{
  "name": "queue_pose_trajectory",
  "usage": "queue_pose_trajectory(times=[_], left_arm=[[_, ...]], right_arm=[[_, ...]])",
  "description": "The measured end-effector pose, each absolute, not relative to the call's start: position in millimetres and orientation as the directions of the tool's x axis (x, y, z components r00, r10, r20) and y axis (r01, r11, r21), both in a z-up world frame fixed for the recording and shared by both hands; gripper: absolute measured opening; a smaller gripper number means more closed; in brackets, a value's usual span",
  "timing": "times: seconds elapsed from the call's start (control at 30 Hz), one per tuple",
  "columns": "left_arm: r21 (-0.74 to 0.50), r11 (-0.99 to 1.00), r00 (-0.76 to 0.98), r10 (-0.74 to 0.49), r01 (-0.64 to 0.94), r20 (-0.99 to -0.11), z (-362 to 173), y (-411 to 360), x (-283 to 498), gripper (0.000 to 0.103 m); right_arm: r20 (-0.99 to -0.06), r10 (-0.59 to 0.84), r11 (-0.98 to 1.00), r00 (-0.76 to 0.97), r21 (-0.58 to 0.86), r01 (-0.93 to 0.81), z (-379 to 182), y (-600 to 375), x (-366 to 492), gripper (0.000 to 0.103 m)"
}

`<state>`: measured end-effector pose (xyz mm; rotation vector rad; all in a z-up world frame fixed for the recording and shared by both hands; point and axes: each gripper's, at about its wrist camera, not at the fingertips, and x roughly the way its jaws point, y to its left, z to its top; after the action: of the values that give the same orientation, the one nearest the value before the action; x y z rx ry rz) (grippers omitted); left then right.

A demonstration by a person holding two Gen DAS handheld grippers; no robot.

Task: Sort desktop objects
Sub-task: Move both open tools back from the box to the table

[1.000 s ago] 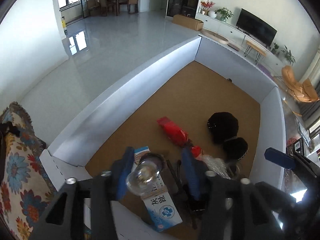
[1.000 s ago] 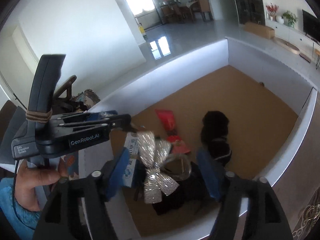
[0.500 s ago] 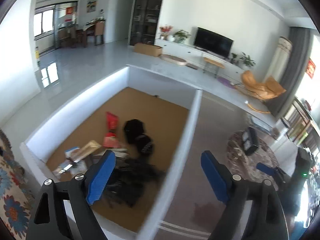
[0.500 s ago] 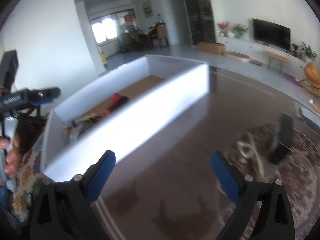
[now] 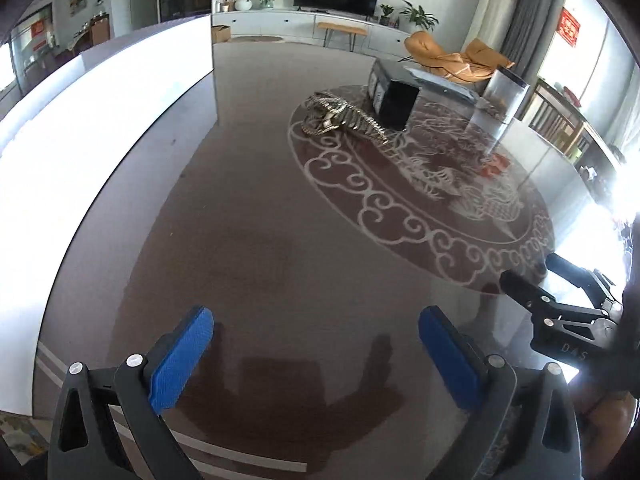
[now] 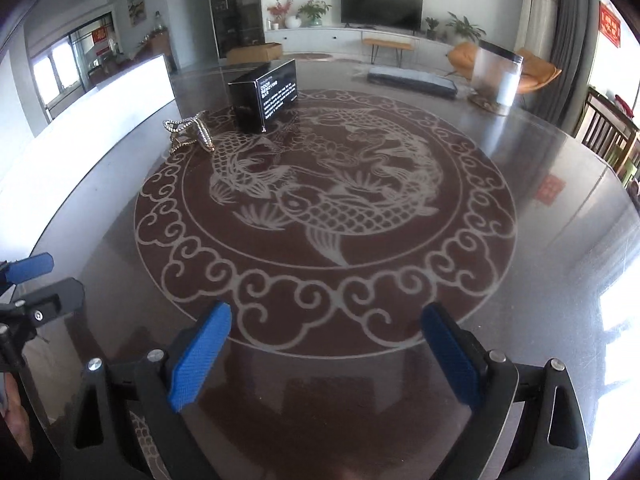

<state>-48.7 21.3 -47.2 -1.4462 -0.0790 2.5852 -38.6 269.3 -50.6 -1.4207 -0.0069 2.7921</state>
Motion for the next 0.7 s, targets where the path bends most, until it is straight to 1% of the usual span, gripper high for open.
queue_pose_trajectory(times=[0.1, 0.13, 0.2, 0.4, 0.7], left_arm=[[-0.188, -0.981, -0.536, 0.189, -0.056, -0.823, -49.1, 4.3, -46.8, 0.103], [-0.188, -0.982, -0.548, 0.176, -0.035, -0.818, -50.1, 2.4, -45.8, 0.103], [-0.177, -0.984, -0.549, 0.154, -0.010, -0.821, -54.0, 0.3, -48.6, 0.103], [-0.107, -0.994, -0.547, 0.106, -0.030, -0.830, -58.2, 10.7, -52.4, 0.103], [-0.096, -0.995, -0.551, 0.094, -0.026, -0.829, -60.3, 9.4, -52.4, 0.103]], right_arm=[[-0.808, 0.004, -1.000, -0.589, -0.015, 0.014, -51.5, 259.6, -47.1, 0.100], [-0.814, 0.007, -1.000, -0.581, -0.019, 0.014, -52.5, 256.6, -53.4, 0.103], [-0.814, 0.010, -1.000, -0.581, -0.015, 0.004, -54.0, 255.5, -61.6, 0.103], [-0.814, 0.022, -1.000, -0.581, -0.015, -0.016, -56.6, 255.2, -71.4, 0.103], [-0.813, -0.002, -1.000, -0.583, -0.011, 0.019, -57.5, 255.9, -63.5, 0.103]])
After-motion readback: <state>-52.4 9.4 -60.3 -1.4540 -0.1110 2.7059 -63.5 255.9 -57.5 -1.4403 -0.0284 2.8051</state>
